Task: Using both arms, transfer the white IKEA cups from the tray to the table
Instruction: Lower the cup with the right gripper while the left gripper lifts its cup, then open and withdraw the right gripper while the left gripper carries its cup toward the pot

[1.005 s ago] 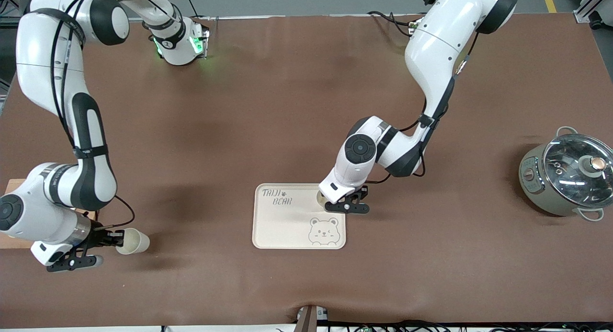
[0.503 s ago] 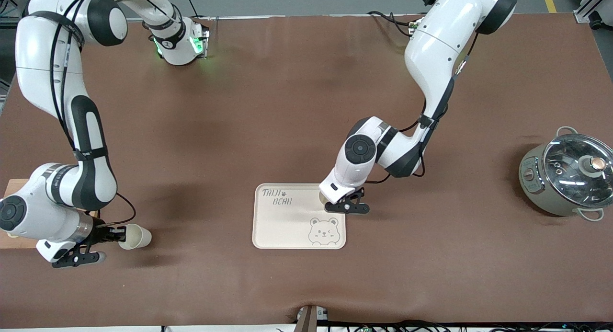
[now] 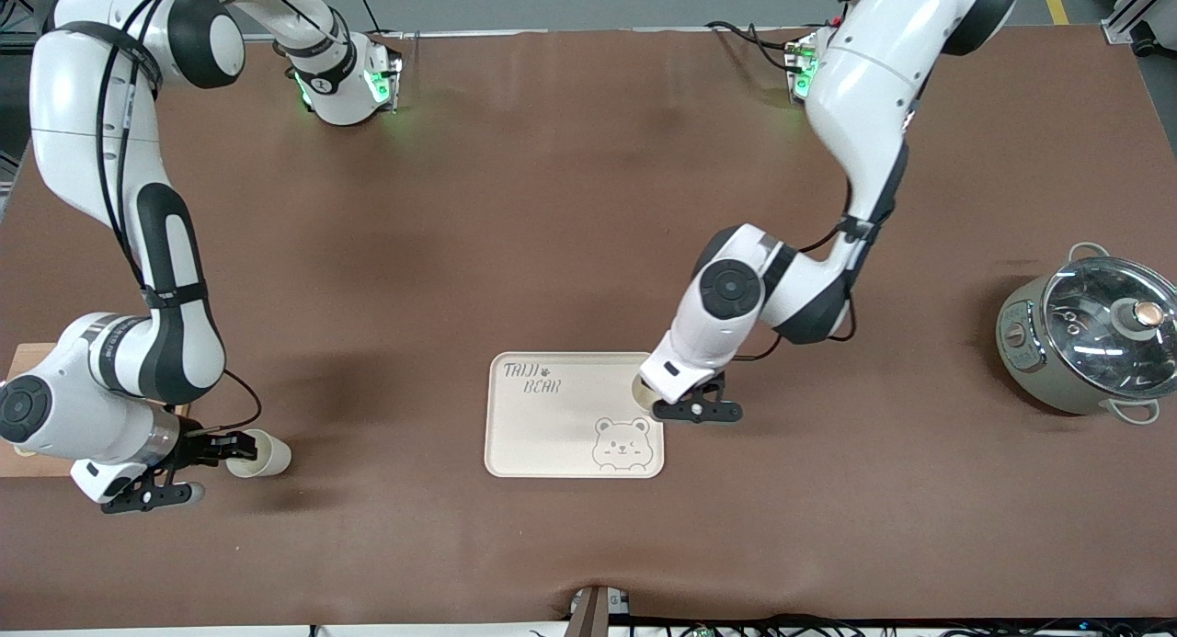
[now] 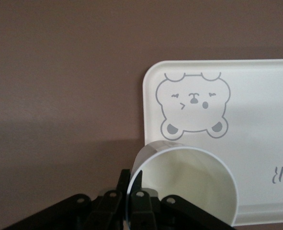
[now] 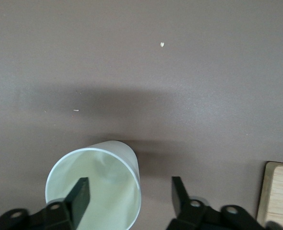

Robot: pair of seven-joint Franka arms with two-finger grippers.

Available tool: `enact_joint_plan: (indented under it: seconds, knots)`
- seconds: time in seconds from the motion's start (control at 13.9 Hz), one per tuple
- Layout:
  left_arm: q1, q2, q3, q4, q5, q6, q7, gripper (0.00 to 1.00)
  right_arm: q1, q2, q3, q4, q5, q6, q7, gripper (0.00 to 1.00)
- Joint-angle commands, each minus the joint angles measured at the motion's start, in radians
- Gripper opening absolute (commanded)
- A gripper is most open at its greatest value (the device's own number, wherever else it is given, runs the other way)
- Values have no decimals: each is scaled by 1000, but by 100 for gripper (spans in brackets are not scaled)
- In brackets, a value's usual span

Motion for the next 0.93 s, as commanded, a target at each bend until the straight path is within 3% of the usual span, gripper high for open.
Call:
enact_joint_plan:
  seconds: [0.0, 0.14, 0.22, 0.57, 0.86]
  knots:
    - [231, -164, -168, -212, 5, -1, 151, 0, 3, -30, 4, 0, 17, -9, -8, 100]
    - [365, -212, -263, -282, 6, -1, 231, 0, 5, -59, 0, 0, 5, -12, -8, 100]
    - [398, -235, -279, -314, 6, -3, 260, 0, 5, -80, 0, 0, 3, -14, -8, 100]
    - [485, -316, -274, -425, 22, -1, 427, 0, 5, -184, -40, -3, 3, -114, 31, 100]
    - [536, -295, -273, -458, 75, 74, 478, 0, 5, -281, -43, -3, -18, -250, 126, 100]
